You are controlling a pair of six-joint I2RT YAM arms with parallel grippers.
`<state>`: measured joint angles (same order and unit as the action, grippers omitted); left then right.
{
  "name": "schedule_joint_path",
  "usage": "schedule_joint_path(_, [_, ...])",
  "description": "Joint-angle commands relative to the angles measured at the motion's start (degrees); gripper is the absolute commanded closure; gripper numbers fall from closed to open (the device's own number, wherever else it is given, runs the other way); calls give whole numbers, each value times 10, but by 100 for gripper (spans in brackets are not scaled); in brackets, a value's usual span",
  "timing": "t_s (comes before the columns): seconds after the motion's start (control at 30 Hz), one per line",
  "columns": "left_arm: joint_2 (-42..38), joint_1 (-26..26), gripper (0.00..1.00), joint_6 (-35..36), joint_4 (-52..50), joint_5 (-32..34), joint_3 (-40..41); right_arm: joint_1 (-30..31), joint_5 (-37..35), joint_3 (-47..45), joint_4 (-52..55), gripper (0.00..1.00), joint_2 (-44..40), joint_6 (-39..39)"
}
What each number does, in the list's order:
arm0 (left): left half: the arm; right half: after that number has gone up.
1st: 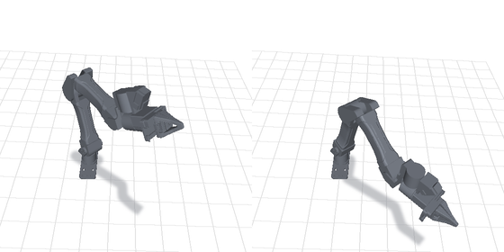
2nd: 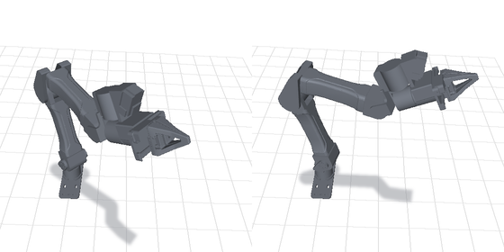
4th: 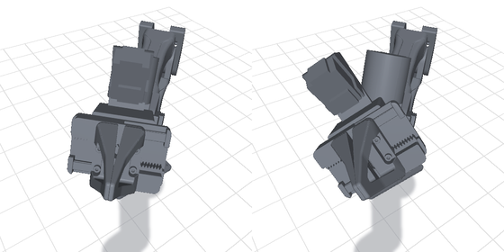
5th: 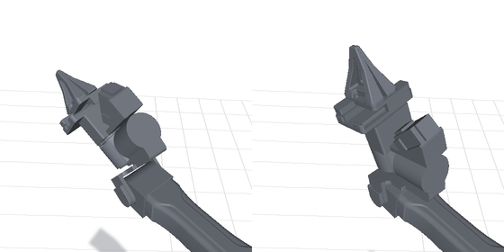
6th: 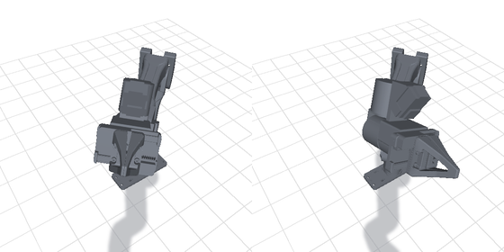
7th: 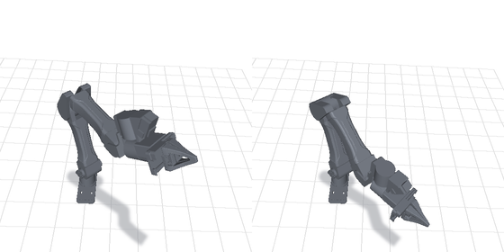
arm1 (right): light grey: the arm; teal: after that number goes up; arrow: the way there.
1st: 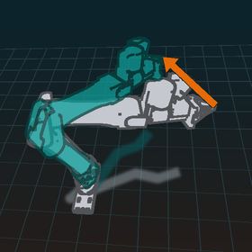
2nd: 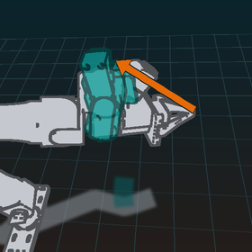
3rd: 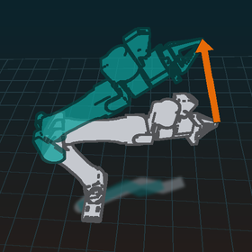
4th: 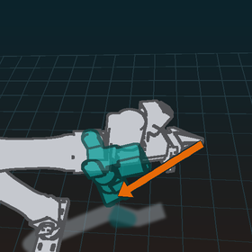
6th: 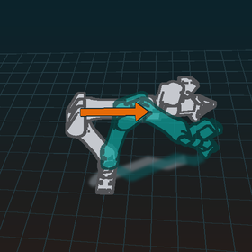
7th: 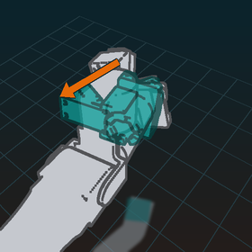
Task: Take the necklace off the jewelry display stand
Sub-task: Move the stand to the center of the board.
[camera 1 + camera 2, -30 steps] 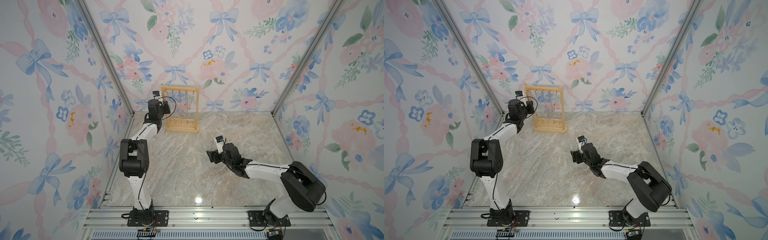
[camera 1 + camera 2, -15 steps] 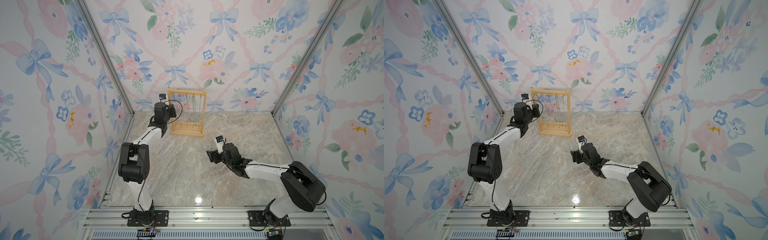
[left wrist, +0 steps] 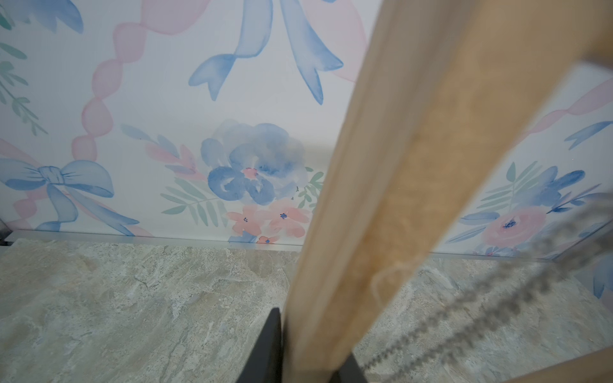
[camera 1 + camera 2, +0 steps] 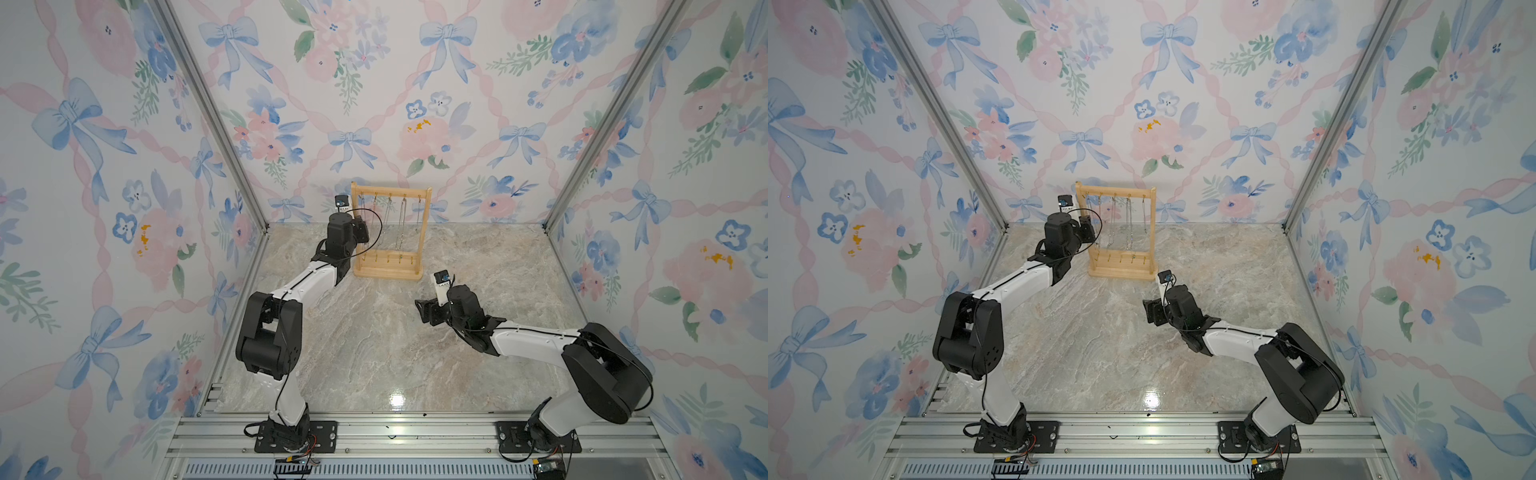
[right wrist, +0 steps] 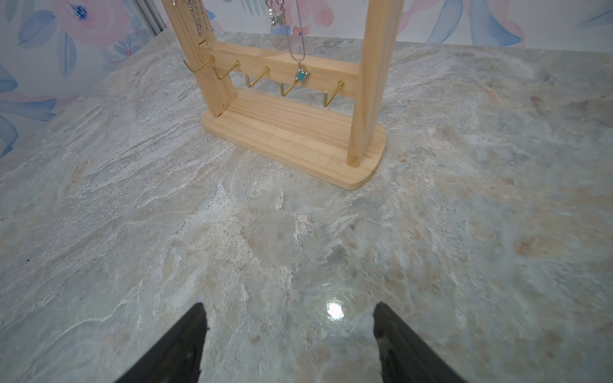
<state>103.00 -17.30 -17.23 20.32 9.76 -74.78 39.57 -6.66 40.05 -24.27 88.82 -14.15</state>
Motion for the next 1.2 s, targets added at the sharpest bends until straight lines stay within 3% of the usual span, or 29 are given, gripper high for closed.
schedule_joint_path(0.0, [-18,-20,78,-59,4,28,11,-11,-8,-12,-8,20,-26,-10])
schedule_joint_path(0.63, [4,-117,77,-92,1,152,-10,-38,-7,-28,-14,19,-51,-32])
schedule_joint_path(1.17, [27,-158,72,-107,-11,196,-35,-45,-5,-31,-14,19,-54,-37])
